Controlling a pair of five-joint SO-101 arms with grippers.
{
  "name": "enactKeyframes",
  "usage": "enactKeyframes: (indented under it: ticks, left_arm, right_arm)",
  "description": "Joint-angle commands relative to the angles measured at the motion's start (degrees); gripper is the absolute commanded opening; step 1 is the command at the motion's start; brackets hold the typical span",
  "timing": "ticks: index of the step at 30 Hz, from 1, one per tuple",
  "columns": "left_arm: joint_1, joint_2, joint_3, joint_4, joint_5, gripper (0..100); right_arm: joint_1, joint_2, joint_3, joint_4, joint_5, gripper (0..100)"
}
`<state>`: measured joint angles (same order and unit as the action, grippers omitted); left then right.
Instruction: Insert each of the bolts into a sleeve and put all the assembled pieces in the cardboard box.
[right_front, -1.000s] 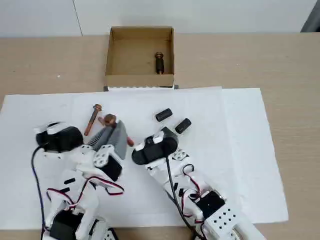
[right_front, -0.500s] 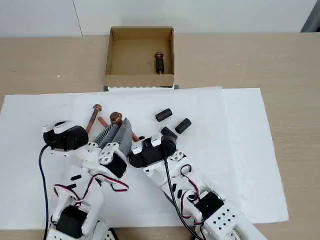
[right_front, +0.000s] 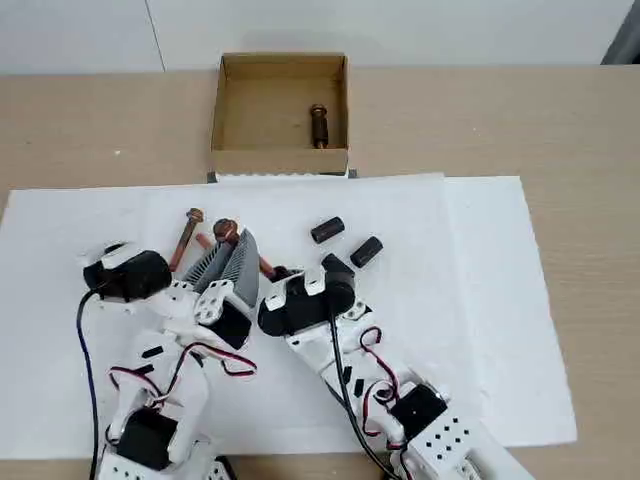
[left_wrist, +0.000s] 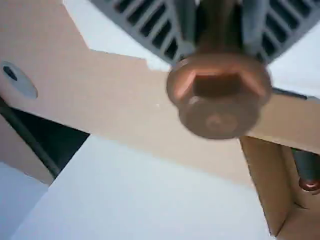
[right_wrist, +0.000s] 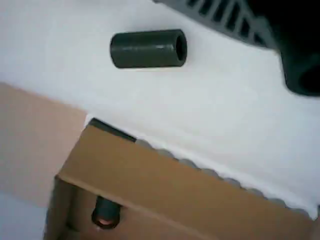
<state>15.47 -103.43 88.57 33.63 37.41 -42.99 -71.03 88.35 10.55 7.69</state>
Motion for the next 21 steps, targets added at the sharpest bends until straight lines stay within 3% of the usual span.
enactKeyframes:
  ticks: [1,21]
  left_arm:
    - [0.1,-0.4,0.0,-1.8,0.4,1]
    - [4.1,-0.4,2.8,-1.5,1.7,1]
  right_arm:
    - [-0.5,-0.7,-2.6,-1.8,0.5,0.3]
    - [-1.8,-0.7,-2.7,-2.0,3.3,0.3]
